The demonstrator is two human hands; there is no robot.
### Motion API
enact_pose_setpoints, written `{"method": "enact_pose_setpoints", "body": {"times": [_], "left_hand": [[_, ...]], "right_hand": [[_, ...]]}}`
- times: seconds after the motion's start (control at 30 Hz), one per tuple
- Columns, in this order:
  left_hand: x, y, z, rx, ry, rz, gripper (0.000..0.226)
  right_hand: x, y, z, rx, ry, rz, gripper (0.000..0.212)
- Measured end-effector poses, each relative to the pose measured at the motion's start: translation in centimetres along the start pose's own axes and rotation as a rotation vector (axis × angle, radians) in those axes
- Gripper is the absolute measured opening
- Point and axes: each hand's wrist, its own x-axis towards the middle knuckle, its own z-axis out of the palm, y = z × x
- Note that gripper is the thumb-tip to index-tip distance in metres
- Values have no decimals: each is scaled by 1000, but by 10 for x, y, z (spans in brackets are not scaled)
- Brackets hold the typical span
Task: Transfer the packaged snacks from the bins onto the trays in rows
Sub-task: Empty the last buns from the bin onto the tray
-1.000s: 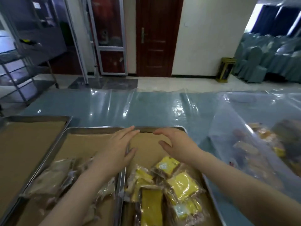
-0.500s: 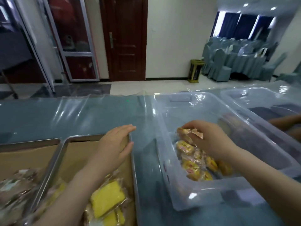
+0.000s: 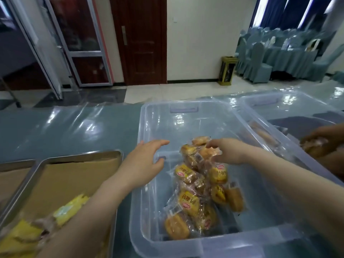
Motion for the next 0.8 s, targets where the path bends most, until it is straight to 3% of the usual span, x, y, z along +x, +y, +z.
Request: {"method": "enact_pose_setpoints", "body": {"times": [0.1, 0.2, 0.33, 0.57, 0.67, 0.8], "left_hand": [[12, -7, 9, 197, -71, 30, 56], [11, -12, 10, 246, -73, 30, 57], [8, -11, 13, 267, -68, 46, 54], [7, -12, 15, 279, -35, 46, 52], [7, -12, 15, 295, -32, 50, 50], [7, -9, 14, 315, -26, 53, 48]], "right_hand": [[36, 4, 6, -110, -70, -1, 81], [63, 7, 28, -244, -126, 3, 112], [74, 7, 66, -333, -151, 16, 110], [61, -4, 87, -350, -447, 28, 139], [49, -15, 106, -479, -418, 15, 135], [41, -14, 107, -371, -139, -27, 97]]}}
